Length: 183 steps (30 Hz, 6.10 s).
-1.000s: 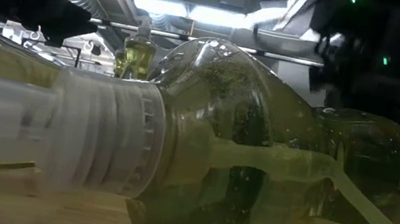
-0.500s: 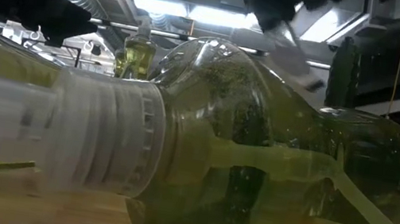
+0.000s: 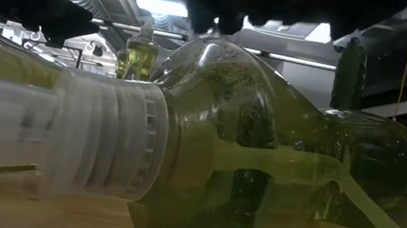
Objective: Pick & Place Kitchen Sink Supplies
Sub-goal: Move the dish brush from right to left, then put the dish brush into the bottom transparent bin
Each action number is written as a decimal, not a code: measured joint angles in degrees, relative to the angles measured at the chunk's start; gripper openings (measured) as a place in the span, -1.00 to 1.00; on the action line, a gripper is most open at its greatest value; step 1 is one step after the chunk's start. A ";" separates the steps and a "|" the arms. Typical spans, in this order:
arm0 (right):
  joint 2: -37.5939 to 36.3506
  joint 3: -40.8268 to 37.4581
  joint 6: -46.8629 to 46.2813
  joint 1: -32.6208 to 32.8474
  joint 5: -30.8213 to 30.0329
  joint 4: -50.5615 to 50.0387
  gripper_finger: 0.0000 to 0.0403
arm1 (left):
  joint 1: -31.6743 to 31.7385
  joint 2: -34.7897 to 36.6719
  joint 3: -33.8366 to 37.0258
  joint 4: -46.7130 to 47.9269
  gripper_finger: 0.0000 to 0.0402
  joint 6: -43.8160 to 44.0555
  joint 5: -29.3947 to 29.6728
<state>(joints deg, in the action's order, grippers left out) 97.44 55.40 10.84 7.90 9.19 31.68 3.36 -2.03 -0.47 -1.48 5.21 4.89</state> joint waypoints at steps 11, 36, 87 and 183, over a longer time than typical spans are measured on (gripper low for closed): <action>11.39 9.34 -4.55 -1.44 -0.10 -9.71 -0.41 | 0.00 -0.01 0.00 -0.01 -0.10 0.00 0.00; -4.01 17.32 -3.97 -4.74 2.42 -47.64 0.43 | 0.00 0.00 0.00 -0.10 -0.10 0.00 0.03; -97.38 -52.13 -17.73 -5.48 -16.85 -37.32 0.41 | 0.01 0.00 -0.01 -0.01 -0.10 0.00 0.00; -97.20 -53.75 -9.08 -5.51 -18.64 -32.35 0.41 | 0.12 -0.01 0.00 -10.84 -0.10 1.92 2.75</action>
<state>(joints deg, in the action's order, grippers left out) 0.24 1.64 1.76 2.39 -9.45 -0.67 3.49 -2.04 -0.47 -12.32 7.14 7.64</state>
